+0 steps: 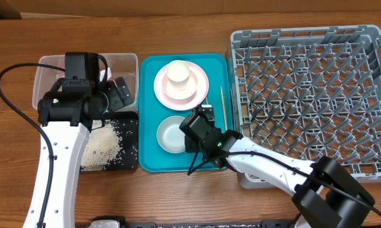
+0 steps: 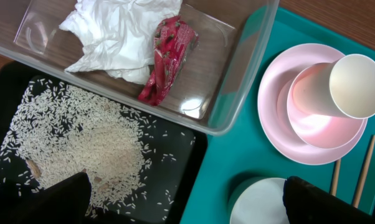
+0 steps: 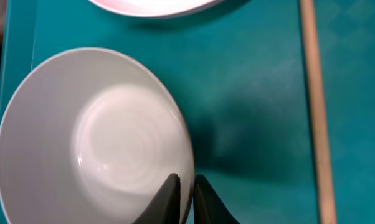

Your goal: Sort waste into correct bins and load items into the dishwasher

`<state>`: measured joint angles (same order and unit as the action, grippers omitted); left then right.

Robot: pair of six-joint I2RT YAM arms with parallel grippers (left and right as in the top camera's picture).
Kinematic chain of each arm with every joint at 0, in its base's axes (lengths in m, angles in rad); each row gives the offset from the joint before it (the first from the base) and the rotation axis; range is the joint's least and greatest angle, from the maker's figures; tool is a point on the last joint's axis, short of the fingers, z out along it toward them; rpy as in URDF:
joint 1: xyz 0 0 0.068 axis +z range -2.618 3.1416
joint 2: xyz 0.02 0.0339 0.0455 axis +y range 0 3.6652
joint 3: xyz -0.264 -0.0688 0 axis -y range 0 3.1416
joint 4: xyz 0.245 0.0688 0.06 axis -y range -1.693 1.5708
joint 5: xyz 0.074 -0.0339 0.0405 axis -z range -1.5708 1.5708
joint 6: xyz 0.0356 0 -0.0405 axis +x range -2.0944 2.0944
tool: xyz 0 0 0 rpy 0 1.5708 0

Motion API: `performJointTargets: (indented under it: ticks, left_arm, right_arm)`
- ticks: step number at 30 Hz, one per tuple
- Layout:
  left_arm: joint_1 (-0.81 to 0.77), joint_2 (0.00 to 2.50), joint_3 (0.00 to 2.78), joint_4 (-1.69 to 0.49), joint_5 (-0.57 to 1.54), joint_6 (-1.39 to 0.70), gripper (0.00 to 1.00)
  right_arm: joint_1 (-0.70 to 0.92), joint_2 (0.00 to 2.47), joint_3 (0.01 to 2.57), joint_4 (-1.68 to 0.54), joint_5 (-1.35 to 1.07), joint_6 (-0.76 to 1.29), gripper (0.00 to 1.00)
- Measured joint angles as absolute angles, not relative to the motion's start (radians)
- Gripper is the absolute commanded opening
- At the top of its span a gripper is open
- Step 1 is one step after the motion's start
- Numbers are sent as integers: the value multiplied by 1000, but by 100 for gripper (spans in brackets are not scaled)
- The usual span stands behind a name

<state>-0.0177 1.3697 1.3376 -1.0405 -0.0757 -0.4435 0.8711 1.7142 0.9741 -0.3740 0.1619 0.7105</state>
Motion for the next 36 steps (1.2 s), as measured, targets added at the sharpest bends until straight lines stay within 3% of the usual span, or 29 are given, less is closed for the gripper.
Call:
performJointTargets:
  ticks: [20, 28, 36]
  left_arm:
    - [-18, 1370, 1338, -1040, -76, -443, 100]
    - [-18, 1370, 1338, -1040, -76, -443, 100]
    - [-18, 1370, 1338, -1040, -76, -443, 100]
  right_arm:
    - [871, 1701, 978, -313, -70, 650, 17]
    - [871, 1602, 981, -365, -10, 598, 18]
    - [871, 1575, 988, -529, 207, 582, 21]
